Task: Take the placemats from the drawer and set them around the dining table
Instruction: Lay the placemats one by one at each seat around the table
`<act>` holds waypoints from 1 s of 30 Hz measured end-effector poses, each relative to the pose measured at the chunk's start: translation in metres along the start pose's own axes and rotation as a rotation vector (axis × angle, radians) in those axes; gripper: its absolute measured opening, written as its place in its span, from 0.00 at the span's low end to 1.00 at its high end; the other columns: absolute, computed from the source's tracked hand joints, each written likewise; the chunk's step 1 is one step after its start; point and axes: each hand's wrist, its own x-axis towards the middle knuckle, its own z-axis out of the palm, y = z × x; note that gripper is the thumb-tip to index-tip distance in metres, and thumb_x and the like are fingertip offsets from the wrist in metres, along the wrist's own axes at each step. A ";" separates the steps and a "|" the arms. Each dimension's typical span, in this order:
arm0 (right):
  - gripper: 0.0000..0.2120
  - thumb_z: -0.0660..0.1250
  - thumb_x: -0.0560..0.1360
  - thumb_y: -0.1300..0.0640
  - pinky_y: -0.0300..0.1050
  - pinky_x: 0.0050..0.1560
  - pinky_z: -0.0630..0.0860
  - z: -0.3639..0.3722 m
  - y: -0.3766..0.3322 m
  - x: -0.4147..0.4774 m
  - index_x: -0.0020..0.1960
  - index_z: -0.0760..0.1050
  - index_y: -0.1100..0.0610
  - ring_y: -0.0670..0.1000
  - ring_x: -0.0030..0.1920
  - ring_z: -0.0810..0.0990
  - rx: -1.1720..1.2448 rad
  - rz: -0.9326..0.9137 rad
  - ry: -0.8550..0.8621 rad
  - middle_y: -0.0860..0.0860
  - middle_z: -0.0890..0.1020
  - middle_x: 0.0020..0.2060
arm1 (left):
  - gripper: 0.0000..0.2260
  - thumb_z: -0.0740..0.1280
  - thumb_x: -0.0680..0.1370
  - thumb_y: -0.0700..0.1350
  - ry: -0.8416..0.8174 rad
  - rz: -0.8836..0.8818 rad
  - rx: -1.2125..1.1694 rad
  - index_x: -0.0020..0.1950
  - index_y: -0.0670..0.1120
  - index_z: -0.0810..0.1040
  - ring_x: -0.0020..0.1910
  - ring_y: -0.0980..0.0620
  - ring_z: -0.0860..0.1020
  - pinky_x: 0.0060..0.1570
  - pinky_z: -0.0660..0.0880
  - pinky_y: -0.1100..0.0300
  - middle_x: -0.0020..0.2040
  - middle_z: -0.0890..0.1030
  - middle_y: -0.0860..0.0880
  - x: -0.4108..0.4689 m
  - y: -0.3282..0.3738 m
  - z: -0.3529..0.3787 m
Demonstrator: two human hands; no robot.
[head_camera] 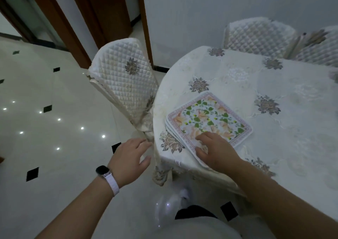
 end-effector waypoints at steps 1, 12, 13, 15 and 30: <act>0.18 0.65 0.77 0.48 0.48 0.56 0.73 0.000 0.005 0.009 0.64 0.77 0.54 0.54 0.57 0.77 0.000 -0.003 -0.006 0.50 0.80 0.58 | 0.22 0.59 0.74 0.55 -0.010 0.009 0.018 0.60 0.45 0.80 0.54 0.43 0.80 0.50 0.77 0.49 0.57 0.81 0.45 0.012 -0.005 0.000; 0.21 0.62 0.78 0.46 0.47 0.55 0.73 -0.002 0.073 0.064 0.68 0.73 0.52 0.52 0.58 0.75 0.009 0.232 -0.009 0.49 0.78 0.60 | 0.20 0.71 0.75 0.48 -0.069 0.097 -0.019 0.66 0.44 0.77 0.58 0.41 0.78 0.54 0.76 0.46 0.62 0.79 0.42 0.149 -0.030 0.028; 0.20 0.63 0.78 0.46 0.47 0.54 0.74 0.001 0.077 0.062 0.67 0.74 0.52 0.52 0.57 0.76 0.016 0.270 0.001 0.50 0.78 0.59 | 0.20 0.70 0.75 0.48 -0.082 0.126 -0.026 0.66 0.44 0.77 0.57 0.41 0.78 0.53 0.76 0.46 0.61 0.80 0.42 0.160 -0.031 0.033; 0.18 0.64 0.77 0.47 0.45 0.50 0.73 0.008 0.086 0.056 0.64 0.76 0.53 0.53 0.56 0.77 0.011 0.347 0.013 0.50 0.79 0.58 | 0.21 0.68 0.76 0.49 -0.112 0.193 -0.051 0.66 0.43 0.77 0.56 0.41 0.78 0.52 0.77 0.46 0.61 0.80 0.43 0.184 -0.033 0.044; 0.24 0.63 0.79 0.53 0.49 0.62 0.72 0.050 0.035 0.047 0.72 0.67 0.60 0.57 0.63 0.74 0.430 1.207 0.075 0.59 0.73 0.66 | 0.04 0.63 0.78 0.49 -0.495 0.158 -0.570 0.47 0.51 0.76 0.41 0.48 0.80 0.43 0.78 0.44 0.43 0.82 0.49 0.311 -0.044 0.097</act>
